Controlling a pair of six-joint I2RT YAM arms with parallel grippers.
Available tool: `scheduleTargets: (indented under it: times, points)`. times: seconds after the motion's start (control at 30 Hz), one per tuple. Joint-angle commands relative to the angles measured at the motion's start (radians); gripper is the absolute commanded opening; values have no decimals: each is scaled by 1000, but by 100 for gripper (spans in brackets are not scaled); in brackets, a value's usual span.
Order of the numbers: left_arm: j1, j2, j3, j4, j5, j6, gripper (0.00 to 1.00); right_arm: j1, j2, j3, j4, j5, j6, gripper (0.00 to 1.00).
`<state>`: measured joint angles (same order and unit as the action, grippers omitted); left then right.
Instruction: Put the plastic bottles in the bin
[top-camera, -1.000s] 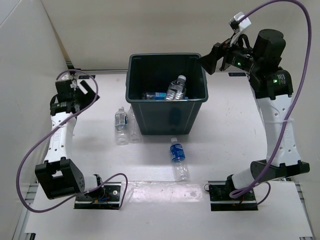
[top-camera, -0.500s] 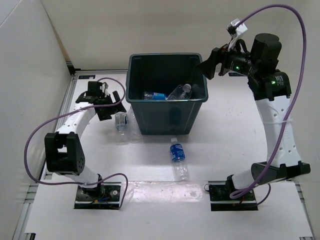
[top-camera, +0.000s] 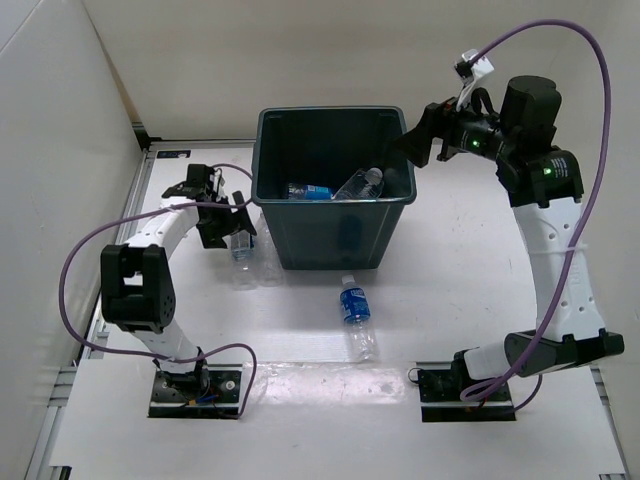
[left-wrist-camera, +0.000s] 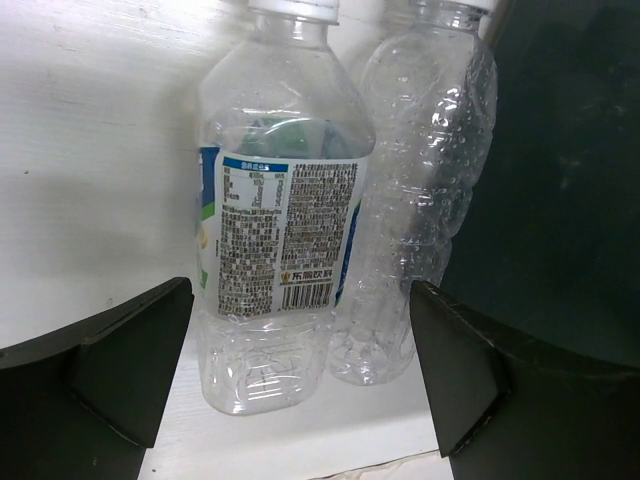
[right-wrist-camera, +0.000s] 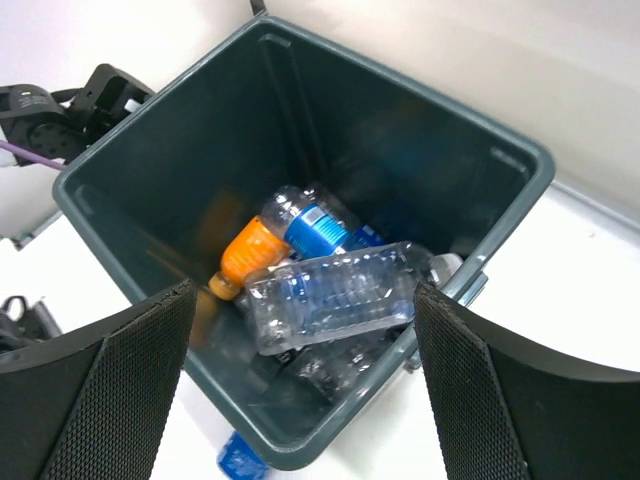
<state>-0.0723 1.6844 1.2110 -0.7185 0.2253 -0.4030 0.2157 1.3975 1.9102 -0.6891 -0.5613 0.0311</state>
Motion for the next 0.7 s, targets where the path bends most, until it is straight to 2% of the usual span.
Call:
scheduleTargets:
  times: [0.0,0.13,0.3,0.47,0.57,0.6,0.67]
  points:
    - [-1,0,50,-30,-26,-2,100,-4,-26,-13,5,-23,62,90]
    - [-3,21,48,-25,-3,3,100,-4,-28,-19,0,-23,90,90]
    - [-1,72,76,-41,16,15,100,-33,-61,-59,32,73,154,90]
    - [-1,116,79,-41,25,10,100,-142,-75,-106,68,32,277,90]
    - [-3,139,87,-59,22,1,93,-174,-66,-103,53,18,291,90]
    - [-4,155,93,-74,13,1,86,-176,-68,-102,51,17,294,90]
    - [0,159,107,-108,-13,0,78,-183,-63,-114,53,18,308,90]
